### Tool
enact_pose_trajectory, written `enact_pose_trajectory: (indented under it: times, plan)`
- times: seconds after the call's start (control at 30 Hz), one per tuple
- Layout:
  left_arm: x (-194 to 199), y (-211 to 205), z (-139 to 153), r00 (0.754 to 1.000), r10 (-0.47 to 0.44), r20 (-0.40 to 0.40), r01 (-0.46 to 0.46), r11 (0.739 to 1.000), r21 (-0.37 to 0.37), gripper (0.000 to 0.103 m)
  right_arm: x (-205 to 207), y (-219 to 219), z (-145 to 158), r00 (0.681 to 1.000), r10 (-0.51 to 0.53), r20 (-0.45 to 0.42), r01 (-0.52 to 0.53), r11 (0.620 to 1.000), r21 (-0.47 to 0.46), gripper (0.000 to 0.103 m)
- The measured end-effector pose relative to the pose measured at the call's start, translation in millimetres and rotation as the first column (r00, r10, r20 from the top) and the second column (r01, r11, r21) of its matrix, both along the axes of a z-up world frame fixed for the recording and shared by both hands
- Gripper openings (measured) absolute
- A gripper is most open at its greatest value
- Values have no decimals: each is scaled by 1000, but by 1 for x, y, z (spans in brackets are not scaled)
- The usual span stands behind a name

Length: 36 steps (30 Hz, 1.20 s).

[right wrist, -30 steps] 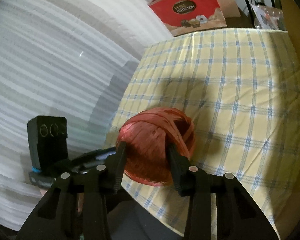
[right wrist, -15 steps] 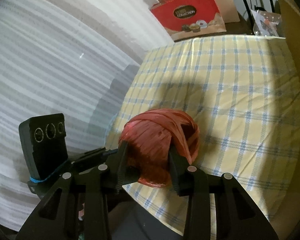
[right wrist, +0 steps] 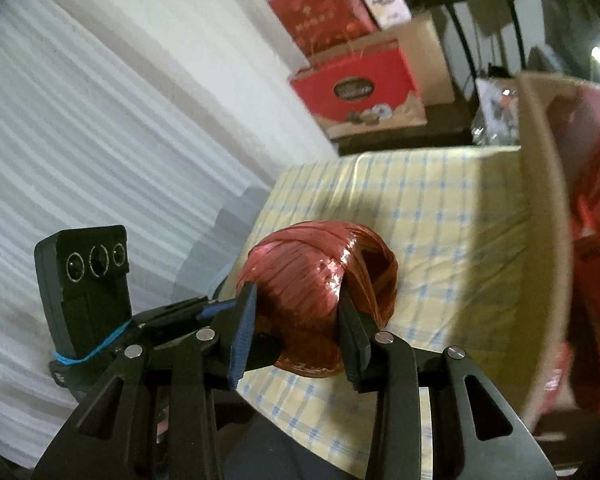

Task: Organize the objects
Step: 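Lift the round package and carry it over the cardboard box with both grippers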

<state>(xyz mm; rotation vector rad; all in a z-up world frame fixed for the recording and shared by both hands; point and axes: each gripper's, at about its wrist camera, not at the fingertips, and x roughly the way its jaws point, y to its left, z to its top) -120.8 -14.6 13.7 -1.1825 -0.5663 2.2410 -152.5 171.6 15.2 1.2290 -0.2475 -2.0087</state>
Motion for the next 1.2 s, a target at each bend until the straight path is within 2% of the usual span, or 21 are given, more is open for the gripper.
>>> enact_pose_trajectory:
  times: [0.2,0.43,0.73,1.2]
  plan:
    - [-11,33,20,999,-38,-22,38,999,-3,57,-6,35,23,998,-57,-32,57,998,-4,38]
    - [-28,69,32,996,-92,-4,92,996,10,57,-11,68,37,992,-117,-49,117,993,4,38]
    - [-48,119,52,989,-145,-35,145,989,-2,57,-21,117,57,978,-196,-73,195,981,-19,38]
    - [-84,191,39,980,-198,-14,197,979,-41,57,-46,185,37,955,-294,-43,292,955,-44,38]
